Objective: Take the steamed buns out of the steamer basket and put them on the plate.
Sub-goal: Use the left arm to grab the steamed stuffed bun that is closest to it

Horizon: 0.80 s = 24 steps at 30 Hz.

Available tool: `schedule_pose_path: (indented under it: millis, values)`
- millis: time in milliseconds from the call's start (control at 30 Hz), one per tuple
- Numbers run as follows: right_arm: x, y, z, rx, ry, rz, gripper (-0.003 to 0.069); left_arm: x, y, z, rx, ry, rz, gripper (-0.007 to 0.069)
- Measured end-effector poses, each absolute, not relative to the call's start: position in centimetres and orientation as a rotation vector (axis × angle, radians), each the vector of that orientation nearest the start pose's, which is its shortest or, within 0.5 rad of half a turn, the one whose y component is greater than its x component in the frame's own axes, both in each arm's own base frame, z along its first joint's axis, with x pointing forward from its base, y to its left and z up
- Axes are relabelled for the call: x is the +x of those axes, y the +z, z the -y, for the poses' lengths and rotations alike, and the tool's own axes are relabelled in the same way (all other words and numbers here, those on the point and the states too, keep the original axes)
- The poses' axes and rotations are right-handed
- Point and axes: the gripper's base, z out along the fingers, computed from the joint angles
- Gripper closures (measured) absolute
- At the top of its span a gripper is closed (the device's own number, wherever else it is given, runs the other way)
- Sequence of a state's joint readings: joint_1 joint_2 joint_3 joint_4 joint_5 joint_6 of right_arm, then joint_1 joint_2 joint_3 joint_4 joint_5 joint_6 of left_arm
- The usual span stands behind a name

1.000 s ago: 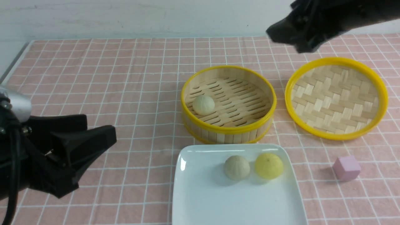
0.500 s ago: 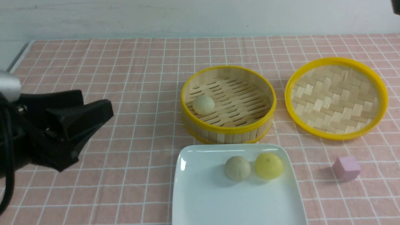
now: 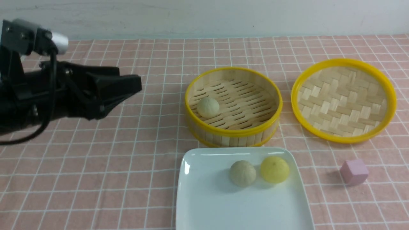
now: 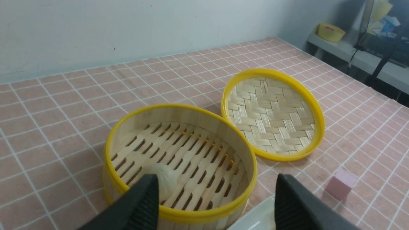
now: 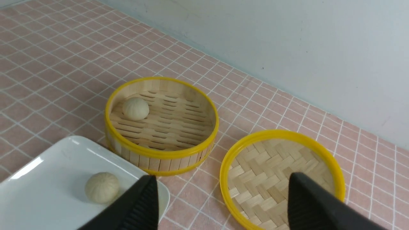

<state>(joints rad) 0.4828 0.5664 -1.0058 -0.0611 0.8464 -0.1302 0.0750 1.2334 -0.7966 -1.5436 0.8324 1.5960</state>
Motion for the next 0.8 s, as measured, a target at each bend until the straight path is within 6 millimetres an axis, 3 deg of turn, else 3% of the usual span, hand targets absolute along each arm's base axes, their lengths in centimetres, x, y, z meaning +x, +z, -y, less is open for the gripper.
schedule_pose_path:
  millis: [167, 400, 600, 800]
  values:
    - [6.5, 41.7, -2.9, -0.582, 0.169, -1.816, 0.013, 28.1, 33.2, 5.0, 0.533, -0.729, -1.88, 0.0134]
    - [6.5, 41.6, -3.0, -0.582, 0.173, -1.822, 0.013, 32.3, 34.7, 9.4, 0.796, -0.58, -2.03, 0.0134]
    - [6.5, 41.5, -3.0, -0.586, 0.171, -1.834, 0.013, 35.7, 34.2, 11.9, 0.776, -0.453, -2.175, 0.0134]
    - [6.4, 41.2, -2.9, -0.594, 0.166, -1.863, 0.013, 39.4, 31.8, 14.3, 0.818, -0.314, -2.312, 0.0134]
